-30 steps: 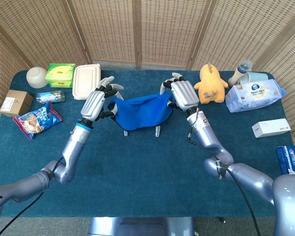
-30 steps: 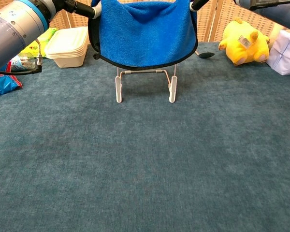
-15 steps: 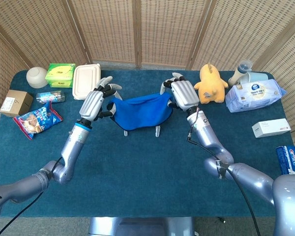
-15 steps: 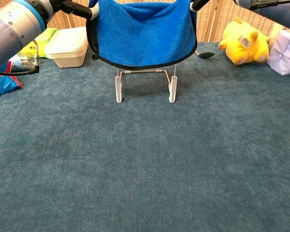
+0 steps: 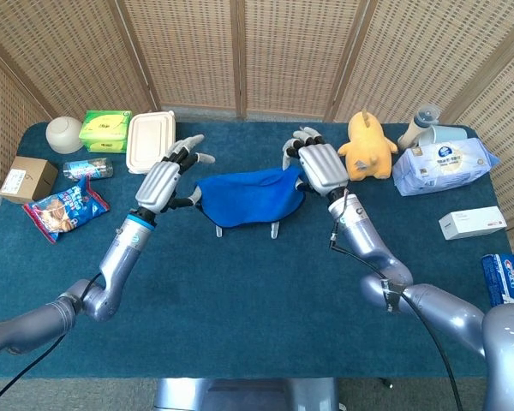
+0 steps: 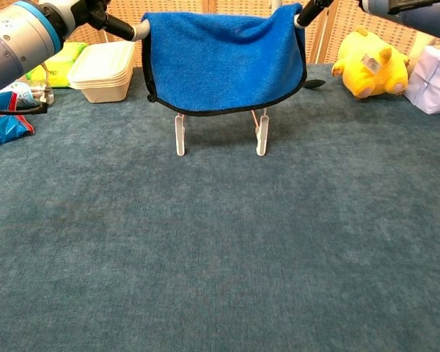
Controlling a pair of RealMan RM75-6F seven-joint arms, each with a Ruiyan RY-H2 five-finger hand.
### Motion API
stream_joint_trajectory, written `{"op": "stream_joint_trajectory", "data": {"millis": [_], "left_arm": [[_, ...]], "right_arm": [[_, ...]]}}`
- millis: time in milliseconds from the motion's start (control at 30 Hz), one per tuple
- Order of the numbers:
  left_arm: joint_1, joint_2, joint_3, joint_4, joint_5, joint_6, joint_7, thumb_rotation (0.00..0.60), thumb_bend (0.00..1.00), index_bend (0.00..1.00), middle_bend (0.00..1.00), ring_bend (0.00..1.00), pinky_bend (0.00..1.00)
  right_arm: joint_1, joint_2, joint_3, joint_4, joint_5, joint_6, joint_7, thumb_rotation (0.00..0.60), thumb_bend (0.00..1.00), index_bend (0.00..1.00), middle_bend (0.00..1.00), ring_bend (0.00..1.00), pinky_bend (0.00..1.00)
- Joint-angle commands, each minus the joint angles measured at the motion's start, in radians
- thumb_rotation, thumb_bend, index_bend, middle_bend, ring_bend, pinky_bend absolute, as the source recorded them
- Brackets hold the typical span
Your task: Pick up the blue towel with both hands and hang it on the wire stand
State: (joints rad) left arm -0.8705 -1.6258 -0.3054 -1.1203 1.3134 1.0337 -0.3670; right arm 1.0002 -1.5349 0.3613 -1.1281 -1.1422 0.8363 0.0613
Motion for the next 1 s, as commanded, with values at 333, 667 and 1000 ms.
{"op": "stream_joint_trajectory", "data": {"millis": [333,667,1000], "left_arm": [[0.025,0.051,0.008,-0.046,-0.017,-0.003,0.057,0.6,0.57,0.04,0.0,0.0,0.0],[0.048,0.068,0.015,-0.06,-0.022,0.007,0.06,0.6,0.57,0.04,0.0,0.0,0.0],[0.06,0.078,0.005,-0.064,-0.026,0.021,0.049,0.6,0.57,0.03,0.0,0.0,0.0]], "right_arm": [[0.0,0.062,-0.035,-0.046,0.005,-0.041,-0.087,0.6,0.28,0.06,0.1,0.0,0.0],[0.007,0.068,-0.043,-0.054,0.002,-0.032,-0.132,0.6,0.28,0.04,0.1,0.0,0.0],[0.003,0.083,-0.069,-0.055,-0.008,-0.024,-0.195,0.6,0.28,0.0,0.08,0.0,0.0]]}}
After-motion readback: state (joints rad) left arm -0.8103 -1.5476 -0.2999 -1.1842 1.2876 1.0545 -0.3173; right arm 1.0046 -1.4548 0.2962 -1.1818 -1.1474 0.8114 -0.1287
